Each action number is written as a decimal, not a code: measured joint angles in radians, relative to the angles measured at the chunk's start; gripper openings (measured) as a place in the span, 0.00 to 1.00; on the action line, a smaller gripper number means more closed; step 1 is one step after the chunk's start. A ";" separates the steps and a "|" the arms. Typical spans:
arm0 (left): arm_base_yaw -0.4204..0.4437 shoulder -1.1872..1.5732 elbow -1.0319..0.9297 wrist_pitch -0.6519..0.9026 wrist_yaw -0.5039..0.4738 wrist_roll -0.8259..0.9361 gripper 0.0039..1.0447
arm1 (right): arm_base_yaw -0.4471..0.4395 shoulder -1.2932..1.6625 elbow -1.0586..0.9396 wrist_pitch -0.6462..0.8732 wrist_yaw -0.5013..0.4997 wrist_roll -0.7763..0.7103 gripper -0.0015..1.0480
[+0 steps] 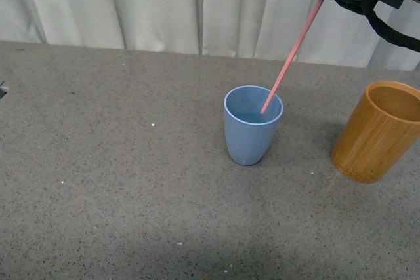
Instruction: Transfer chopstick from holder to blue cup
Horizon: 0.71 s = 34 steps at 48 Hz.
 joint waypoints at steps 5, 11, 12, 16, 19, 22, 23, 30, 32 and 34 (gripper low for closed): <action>0.000 0.000 0.000 0.000 0.000 0.000 0.94 | 0.002 0.000 0.000 0.001 0.003 0.000 0.02; 0.000 0.000 0.000 0.000 0.000 0.000 0.94 | 0.006 0.000 0.000 -0.007 0.009 -0.005 0.02; 0.000 0.000 0.000 0.000 0.000 0.000 0.94 | 0.006 0.000 0.000 -0.009 0.007 -0.007 0.02; 0.000 0.000 0.000 0.000 0.000 0.000 0.94 | 0.009 0.001 0.000 -0.010 0.008 -0.017 0.08; 0.000 0.000 0.000 0.000 0.000 0.000 0.94 | 0.012 0.001 0.000 -0.010 0.007 -0.021 0.16; 0.000 0.000 0.000 0.000 0.000 0.000 0.94 | 0.013 0.001 0.000 -0.010 0.008 -0.025 0.28; 0.000 0.000 0.000 0.000 0.000 0.000 0.94 | 0.013 0.001 0.000 -0.010 0.010 -0.028 0.33; 0.000 0.000 0.000 0.000 0.000 0.000 0.94 | 0.012 -0.001 0.000 -0.032 0.045 -0.040 0.58; 0.000 0.000 0.000 0.000 0.000 0.000 0.94 | 0.011 -0.007 -0.003 -0.034 0.053 -0.043 0.63; 0.000 0.000 0.000 0.000 0.000 0.000 0.94 | 0.009 -0.017 -0.011 -0.033 0.059 -0.050 0.68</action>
